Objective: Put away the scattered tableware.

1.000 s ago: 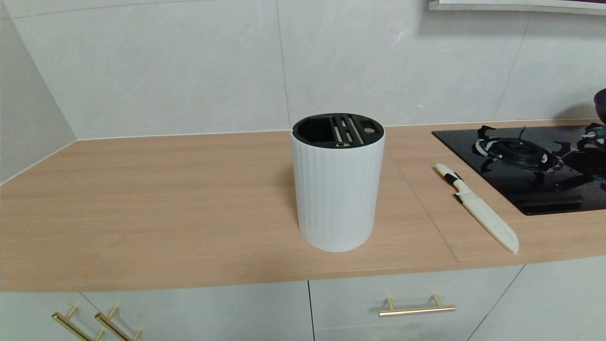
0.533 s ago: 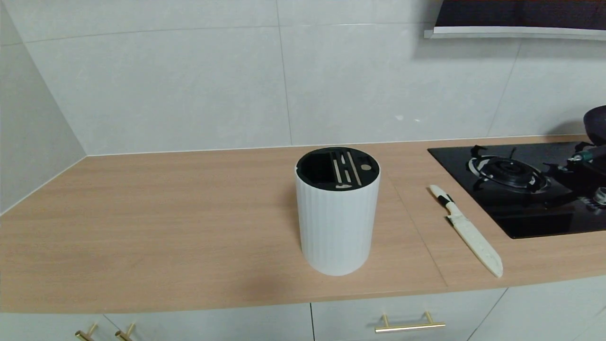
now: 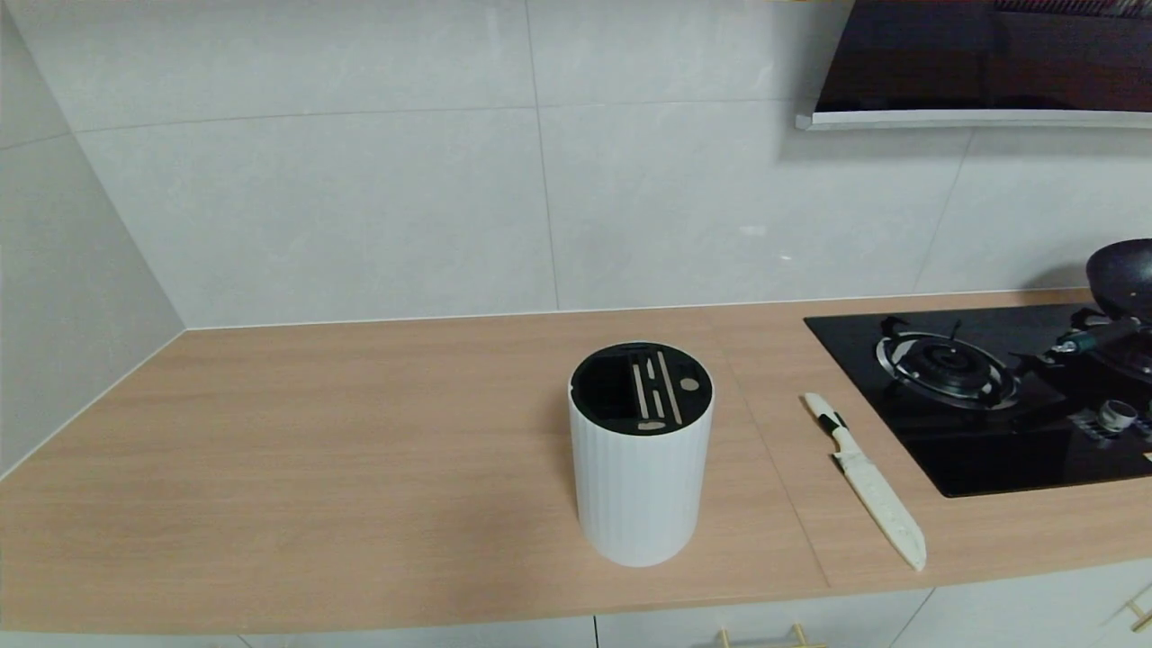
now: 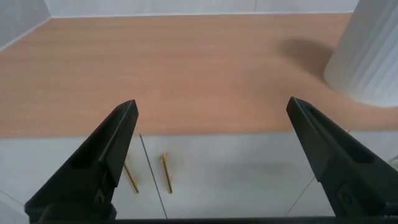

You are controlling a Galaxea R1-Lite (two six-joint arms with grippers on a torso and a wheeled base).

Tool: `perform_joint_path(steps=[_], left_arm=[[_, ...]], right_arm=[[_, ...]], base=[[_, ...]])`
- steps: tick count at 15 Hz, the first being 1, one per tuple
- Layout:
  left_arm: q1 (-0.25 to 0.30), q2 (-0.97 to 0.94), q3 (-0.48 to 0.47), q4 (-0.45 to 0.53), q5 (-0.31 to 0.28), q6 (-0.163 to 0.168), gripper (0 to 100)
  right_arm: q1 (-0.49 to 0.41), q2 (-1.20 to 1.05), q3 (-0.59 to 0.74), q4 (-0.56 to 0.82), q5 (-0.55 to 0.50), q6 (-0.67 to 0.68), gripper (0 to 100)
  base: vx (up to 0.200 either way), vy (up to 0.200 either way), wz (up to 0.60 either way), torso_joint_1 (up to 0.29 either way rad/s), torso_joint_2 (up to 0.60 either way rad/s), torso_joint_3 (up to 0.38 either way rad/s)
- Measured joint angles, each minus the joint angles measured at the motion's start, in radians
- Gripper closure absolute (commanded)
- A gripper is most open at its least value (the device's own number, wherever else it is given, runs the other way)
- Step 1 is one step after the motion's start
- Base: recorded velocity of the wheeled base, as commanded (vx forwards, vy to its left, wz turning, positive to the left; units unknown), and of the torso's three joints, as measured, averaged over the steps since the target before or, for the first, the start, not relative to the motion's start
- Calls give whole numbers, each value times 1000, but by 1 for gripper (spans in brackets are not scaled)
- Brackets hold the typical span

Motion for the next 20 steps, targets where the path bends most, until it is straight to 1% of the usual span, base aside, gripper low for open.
perform_joint_path(steps=[6,13,14,17,20], left_arm=[[0,0,0,0,0,0,0],[0,0,0,0,0,0,0],[0,0,0,0,0,0,0],[0,0,0,0,0,0,0],[0,0,0,0,0,0,0]], right_arm=[[0,0,0,0,-1,0,0],[0,0,0,-4,3,-10,0],[0,1,-11,-3,17,-8,0],[9,52,-138,-21,67,29,0],[20,256,-261,-27,119,50,0]], base=[[0,0,0,199,-410,-216],[0,0,0,17,-31,-14],[0,0,0,0,0,0],[0,0,0,0,0,0],[0,0,0,0,0,0]])
